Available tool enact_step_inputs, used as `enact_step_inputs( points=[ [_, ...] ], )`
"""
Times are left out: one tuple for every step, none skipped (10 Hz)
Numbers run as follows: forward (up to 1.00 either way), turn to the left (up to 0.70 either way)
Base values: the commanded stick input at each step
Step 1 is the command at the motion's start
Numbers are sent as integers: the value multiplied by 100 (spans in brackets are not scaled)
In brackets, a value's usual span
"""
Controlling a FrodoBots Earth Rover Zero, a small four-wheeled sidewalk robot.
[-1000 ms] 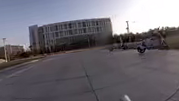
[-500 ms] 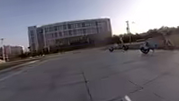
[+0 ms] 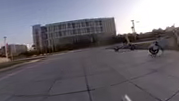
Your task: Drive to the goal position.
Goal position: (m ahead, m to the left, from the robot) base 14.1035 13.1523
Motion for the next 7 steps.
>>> enact_step_inputs(
  points=[
    [70,14],
    [70,14],
    [70,14],
    [70,14],
    [70,14],
    [70,14],
    [70,14]
  ],
)
